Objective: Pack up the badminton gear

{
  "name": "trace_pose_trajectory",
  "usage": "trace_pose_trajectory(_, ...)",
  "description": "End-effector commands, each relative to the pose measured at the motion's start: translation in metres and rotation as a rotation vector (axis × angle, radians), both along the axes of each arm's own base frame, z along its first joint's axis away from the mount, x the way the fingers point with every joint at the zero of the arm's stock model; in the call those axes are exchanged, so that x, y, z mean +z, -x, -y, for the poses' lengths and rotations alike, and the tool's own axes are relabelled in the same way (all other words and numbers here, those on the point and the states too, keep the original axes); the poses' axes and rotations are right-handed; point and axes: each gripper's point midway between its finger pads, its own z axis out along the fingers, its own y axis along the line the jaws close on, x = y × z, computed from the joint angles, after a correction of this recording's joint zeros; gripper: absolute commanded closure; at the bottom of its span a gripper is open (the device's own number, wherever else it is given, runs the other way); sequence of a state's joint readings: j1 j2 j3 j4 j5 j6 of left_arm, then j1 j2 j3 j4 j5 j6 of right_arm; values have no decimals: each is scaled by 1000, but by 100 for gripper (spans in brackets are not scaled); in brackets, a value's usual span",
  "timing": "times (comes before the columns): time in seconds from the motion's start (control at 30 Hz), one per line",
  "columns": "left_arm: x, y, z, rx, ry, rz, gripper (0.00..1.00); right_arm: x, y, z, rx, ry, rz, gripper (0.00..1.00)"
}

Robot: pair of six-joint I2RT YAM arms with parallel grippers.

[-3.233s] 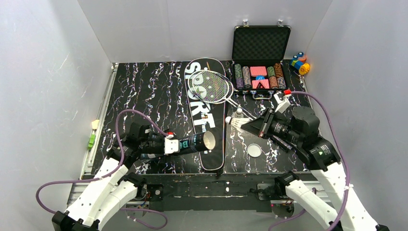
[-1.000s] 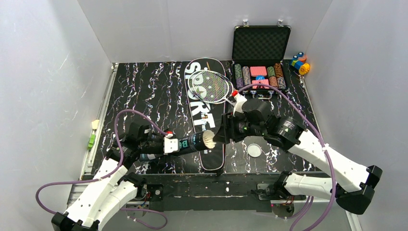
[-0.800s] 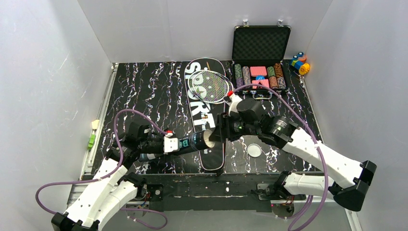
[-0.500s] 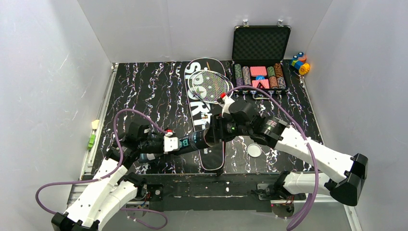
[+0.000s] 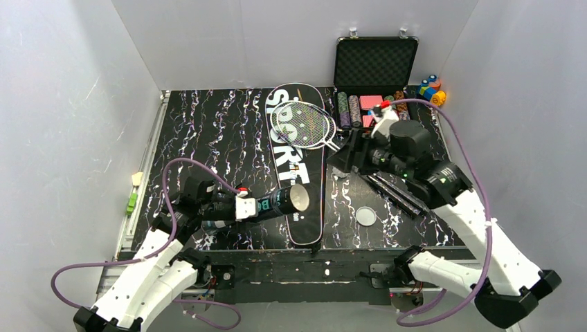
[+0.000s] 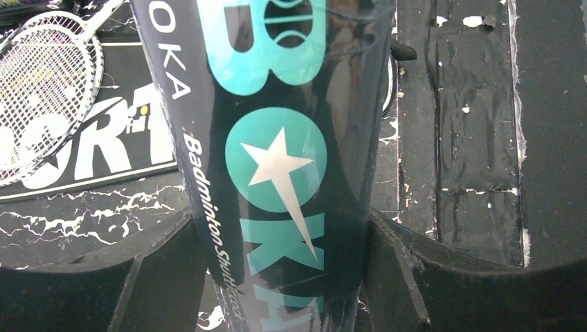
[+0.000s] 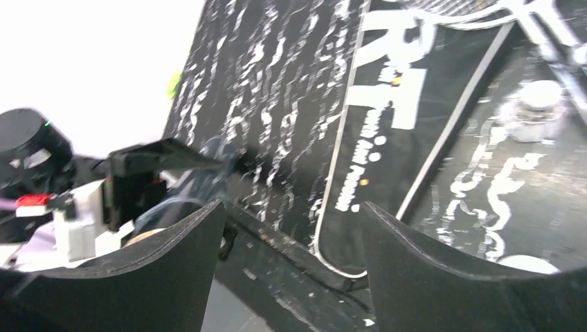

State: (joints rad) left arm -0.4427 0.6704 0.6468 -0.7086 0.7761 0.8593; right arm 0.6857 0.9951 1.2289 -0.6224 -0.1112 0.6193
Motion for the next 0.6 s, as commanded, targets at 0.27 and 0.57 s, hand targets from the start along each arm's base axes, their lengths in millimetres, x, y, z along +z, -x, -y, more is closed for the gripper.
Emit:
trace_pose_trajectory(0.27, 13, 6, 5, -36, 45, 30, 85, -131, -121, 72, -324, 504, -107, 20)
trace_pose_trajectory(0.57, 15, 6, 4, -32, 45, 34, 85, -165, -176, 65, -389, 627, -136, 26)
